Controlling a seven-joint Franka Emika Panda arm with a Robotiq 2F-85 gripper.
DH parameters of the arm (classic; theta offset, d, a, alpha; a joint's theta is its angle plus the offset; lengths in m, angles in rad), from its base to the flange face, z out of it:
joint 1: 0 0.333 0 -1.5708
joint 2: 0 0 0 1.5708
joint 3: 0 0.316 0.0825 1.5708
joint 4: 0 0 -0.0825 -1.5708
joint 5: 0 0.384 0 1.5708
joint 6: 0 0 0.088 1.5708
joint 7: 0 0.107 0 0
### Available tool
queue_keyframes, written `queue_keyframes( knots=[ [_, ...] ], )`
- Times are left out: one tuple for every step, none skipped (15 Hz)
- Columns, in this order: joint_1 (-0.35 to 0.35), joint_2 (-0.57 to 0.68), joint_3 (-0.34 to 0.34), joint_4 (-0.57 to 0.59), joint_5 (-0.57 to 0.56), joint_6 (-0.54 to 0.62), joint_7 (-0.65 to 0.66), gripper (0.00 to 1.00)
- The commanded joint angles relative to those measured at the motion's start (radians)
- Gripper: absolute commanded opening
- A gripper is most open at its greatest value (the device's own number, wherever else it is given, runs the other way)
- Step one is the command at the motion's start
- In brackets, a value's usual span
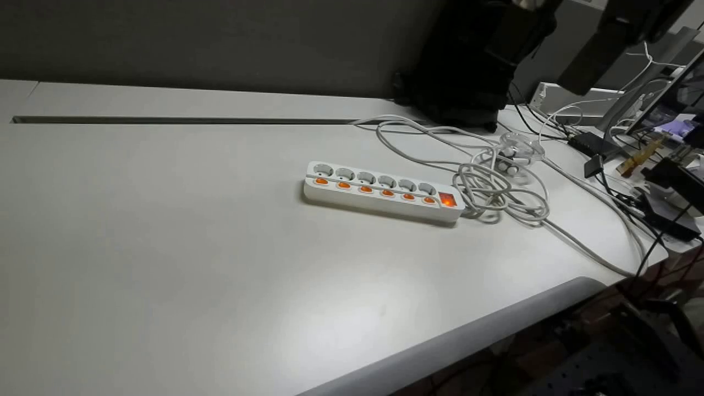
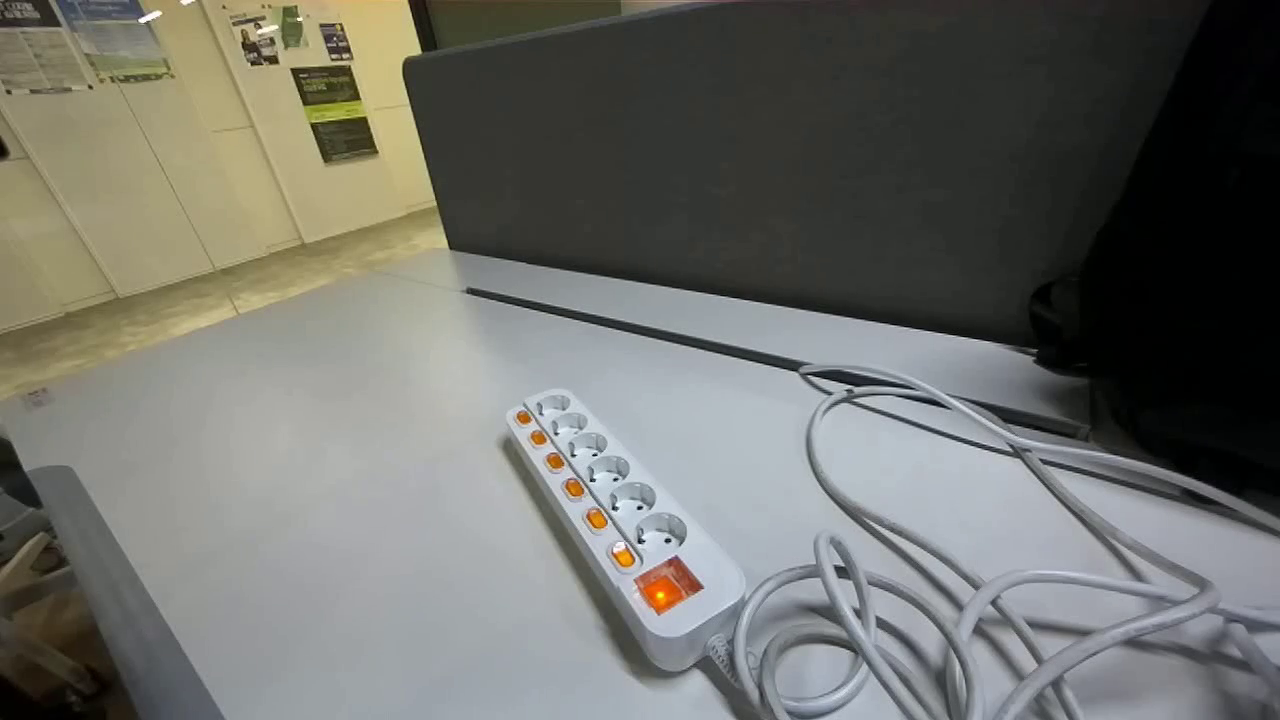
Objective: Turn on the second switch from the left on the extension cord
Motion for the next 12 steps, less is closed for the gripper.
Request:
queue_keyframes(
  knots=[
    [-0.008,0.0,0.007,0.002,0.005,-0.004,-0.005,1.0],
    [-0.008,0.0,0.007,0.002,0.005,-0.004,-0.005,1.0],
    [-0.008,0.0,0.007,0.002,0.005,-0.004,-0.005,1.0],
    [-0.008,0.0,0.007,0.002,0.005,-0.004,-0.005,1.0],
    [-0.008,0.0,0.007,0.002,0.005,-0.004,-0.005,1.0],
    [-0.011,0.017,0.006,0.009,0.003,0.004,-0.004,1.0],
    [-0.02,0.031,0.01,0.012,-0.005,0.023,0.002,1.0],
    [-0.032,0.057,0.015,0.019,-0.018,0.05,0.008,1.0],
    [-0.046,0.088,0.019,0.026,-0.035,0.08,0.013,1.0],
    [-0.057,0.115,0.023,0.031,-0.048,0.112,0.017,1.0],
    [-0.073,0.151,0.032,0.037,-0.071,0.151,0.027,1.0],
    [-0.087,0.196,0.042,0.045,-0.095,0.193,0.036,1.0]
  ],
)
